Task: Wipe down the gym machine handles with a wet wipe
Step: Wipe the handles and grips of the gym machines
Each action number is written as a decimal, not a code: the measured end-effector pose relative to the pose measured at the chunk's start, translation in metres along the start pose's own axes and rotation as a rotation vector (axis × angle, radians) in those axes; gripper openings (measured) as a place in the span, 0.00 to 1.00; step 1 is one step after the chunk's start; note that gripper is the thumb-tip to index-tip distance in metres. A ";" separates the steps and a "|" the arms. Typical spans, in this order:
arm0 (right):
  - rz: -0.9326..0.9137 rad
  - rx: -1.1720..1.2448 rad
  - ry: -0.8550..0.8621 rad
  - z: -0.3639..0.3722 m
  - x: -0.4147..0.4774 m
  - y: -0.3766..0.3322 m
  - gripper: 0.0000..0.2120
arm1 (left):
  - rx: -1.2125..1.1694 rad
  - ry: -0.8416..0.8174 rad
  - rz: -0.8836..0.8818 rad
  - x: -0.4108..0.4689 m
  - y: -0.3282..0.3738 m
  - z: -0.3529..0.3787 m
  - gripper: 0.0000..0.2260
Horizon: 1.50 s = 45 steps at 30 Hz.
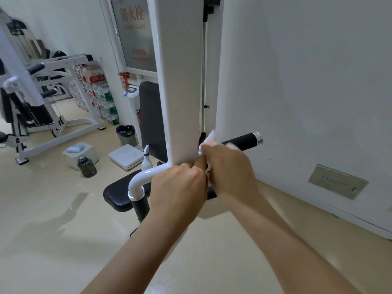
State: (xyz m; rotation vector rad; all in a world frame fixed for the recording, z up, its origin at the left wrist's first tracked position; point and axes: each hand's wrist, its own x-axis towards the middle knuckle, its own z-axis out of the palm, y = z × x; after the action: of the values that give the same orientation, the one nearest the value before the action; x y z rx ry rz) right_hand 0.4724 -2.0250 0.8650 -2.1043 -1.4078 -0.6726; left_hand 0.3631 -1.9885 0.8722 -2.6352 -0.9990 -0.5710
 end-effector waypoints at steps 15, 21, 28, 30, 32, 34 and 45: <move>0.023 0.279 0.005 0.005 -0.030 -0.001 0.18 | -0.224 -0.048 -0.041 -0.006 0.010 0.002 0.25; -0.060 0.311 -0.021 -0.012 -0.029 0.007 0.29 | -0.037 -0.004 -0.004 0.005 0.016 0.000 0.27; -0.164 0.284 -0.044 -0.004 -0.016 0.019 0.22 | 0.062 0.018 -0.057 -0.002 0.015 -0.001 0.29; -0.172 0.210 -0.108 -0.010 -0.013 0.015 0.19 | 0.064 0.004 -0.083 -0.005 0.011 -0.005 0.27; -0.210 0.058 -0.247 -0.026 -0.001 0.011 0.13 | -0.002 0.022 -0.048 -0.007 0.009 0.002 0.24; -0.205 -0.073 -0.342 -0.032 0.015 0.010 0.10 | -0.017 0.025 -0.035 -0.009 0.009 0.002 0.22; -0.086 0.149 -0.054 -0.017 -0.027 0.008 0.14 | -0.006 0.046 -0.048 -0.011 0.012 0.004 0.20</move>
State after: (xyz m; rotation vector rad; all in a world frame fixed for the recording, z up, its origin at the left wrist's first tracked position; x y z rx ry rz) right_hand 0.4691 -2.0570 0.8586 -1.9685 -1.5359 -0.5299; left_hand 0.3646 -2.0016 0.8625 -2.5965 -1.0506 -0.6436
